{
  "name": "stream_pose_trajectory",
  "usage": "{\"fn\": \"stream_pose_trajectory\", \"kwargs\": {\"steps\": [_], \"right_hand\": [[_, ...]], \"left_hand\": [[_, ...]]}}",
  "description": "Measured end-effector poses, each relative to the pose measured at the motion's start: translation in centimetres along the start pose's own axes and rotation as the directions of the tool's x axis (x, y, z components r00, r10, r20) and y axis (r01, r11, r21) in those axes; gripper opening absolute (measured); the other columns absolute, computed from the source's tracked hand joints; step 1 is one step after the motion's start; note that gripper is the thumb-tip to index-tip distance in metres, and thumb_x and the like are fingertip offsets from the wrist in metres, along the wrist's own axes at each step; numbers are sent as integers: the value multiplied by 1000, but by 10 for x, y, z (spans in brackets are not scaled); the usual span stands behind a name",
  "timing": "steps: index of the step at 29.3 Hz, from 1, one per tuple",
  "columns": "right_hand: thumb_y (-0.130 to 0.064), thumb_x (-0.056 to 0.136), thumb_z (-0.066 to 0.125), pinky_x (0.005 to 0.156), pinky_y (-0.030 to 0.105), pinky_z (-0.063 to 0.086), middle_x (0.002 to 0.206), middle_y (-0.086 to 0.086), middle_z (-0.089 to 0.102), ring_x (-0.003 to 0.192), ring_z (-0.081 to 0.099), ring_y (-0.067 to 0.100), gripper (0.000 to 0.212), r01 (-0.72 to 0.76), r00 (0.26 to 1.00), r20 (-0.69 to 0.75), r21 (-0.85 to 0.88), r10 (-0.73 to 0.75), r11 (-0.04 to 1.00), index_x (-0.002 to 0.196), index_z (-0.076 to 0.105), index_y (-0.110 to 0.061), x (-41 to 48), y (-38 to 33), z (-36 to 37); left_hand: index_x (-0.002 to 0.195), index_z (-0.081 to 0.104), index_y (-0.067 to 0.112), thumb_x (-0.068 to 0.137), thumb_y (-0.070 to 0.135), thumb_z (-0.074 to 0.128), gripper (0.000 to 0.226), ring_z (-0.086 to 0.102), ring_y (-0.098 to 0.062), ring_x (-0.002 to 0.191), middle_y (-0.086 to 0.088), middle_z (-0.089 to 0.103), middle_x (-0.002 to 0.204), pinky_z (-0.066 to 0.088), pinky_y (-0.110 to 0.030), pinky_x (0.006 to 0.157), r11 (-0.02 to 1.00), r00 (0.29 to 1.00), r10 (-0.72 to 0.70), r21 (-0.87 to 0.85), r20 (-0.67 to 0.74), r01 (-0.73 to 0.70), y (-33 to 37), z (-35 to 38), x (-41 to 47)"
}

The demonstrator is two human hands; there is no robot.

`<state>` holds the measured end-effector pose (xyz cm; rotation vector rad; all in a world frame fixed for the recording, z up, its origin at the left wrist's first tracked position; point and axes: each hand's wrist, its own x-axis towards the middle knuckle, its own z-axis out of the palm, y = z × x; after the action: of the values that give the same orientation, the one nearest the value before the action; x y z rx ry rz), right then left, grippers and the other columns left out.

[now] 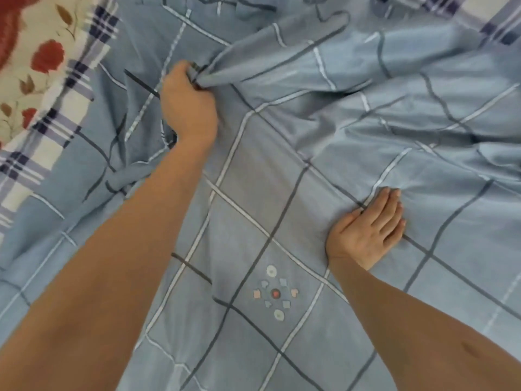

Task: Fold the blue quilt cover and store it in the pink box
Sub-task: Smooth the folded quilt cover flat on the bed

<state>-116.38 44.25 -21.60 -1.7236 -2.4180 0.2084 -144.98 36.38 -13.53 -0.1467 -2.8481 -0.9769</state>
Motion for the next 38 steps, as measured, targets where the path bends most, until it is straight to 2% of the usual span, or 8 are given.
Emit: {"fn": "stream_pose_trajectory", "kwargs": {"steps": [10,16,19,23,25,29,34,38], "right_hand": [[-32,89,31,116,43,12,152,17,31,139,30,34,65,-19,998,55,27,17,999,146,30,-2,4,-14,-10],[-31,86,34,116,41,9,151,17,33,138,31,33,66,5,998,60,10,-6,1000,145,31,-2,2,-12,-9],[-30,85,32,117,42,10,151,16,33,138,30,33,66,-7,998,60,6,6,1000,145,32,-2,0,-12,-8],[-30,84,31,117,44,11,151,16,33,138,30,33,67,-13,998,69,5,13,1000,145,32,-2,3,-13,-10],[-30,85,31,117,43,11,151,16,33,138,30,33,67,-15,997,74,1,15,1000,145,32,-2,5,-14,-10],[-29,84,32,117,43,10,151,16,33,138,30,33,66,-24,997,76,-4,24,1000,145,33,-1,7,-14,-8],[-30,84,31,117,42,7,152,16,32,138,29,33,68,-17,995,101,-25,19,1000,145,32,-1,9,-14,-8],[-31,84,31,116,44,11,151,17,33,137,31,34,68,-24,992,122,-41,29,999,145,33,-2,3,-7,-12]], "left_hand": [[61,35,18,79,-2,43,28,35,-18,65,2,35,58,17,-25,58,1000,991,16,-16,130,-14,4,-2,37],[85,51,9,88,2,41,12,49,-23,83,-18,60,101,29,-21,69,939,951,-308,-148,39,310,-2,7,45],[127,45,9,96,18,43,32,48,-26,116,-15,33,147,38,-28,92,819,826,-563,-115,23,562,3,7,69],[150,17,17,91,19,51,68,39,-28,132,-12,0,158,33,-34,102,972,962,-187,180,198,152,45,17,49],[152,7,17,87,28,62,85,35,-28,136,-14,-4,158,35,-33,101,994,903,-63,106,424,20,67,39,32],[152,0,15,73,40,79,115,28,-27,139,-16,11,156,31,-36,107,990,774,-42,-76,632,115,97,84,25],[105,65,8,86,35,62,33,62,-29,100,-12,67,106,44,-33,71,999,882,45,4,470,-53,102,101,41],[79,66,5,94,22,50,27,67,-31,82,-14,68,81,54,-37,69,915,949,-227,-285,220,286,88,79,93]]}}
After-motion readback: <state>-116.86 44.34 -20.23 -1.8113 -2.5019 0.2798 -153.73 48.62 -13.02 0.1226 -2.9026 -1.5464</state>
